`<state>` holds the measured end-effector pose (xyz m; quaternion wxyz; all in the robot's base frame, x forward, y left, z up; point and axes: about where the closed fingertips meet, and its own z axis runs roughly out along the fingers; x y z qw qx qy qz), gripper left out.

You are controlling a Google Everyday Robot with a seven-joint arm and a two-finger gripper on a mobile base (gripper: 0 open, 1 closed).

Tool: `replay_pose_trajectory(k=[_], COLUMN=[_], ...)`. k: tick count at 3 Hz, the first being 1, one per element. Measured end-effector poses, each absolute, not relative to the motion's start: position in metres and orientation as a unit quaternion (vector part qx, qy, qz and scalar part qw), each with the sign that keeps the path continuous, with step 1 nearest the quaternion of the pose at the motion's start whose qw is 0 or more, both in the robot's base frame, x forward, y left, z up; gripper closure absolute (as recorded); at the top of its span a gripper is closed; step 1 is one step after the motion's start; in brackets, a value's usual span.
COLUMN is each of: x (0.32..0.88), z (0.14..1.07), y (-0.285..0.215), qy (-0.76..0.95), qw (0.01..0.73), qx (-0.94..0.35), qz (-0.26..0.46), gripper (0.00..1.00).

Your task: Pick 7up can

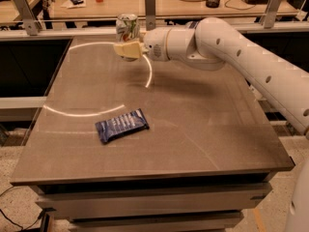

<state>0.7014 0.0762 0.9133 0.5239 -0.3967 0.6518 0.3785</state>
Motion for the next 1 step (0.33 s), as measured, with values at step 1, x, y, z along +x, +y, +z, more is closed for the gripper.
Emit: replay_pose_trajectory(k=[1], x=[0.7015], z=[0.9229], y=[0.0754], qy=[0.646], qw=[0.529], qx=[-0.4], qz=[0.379], gripper=[1.0])
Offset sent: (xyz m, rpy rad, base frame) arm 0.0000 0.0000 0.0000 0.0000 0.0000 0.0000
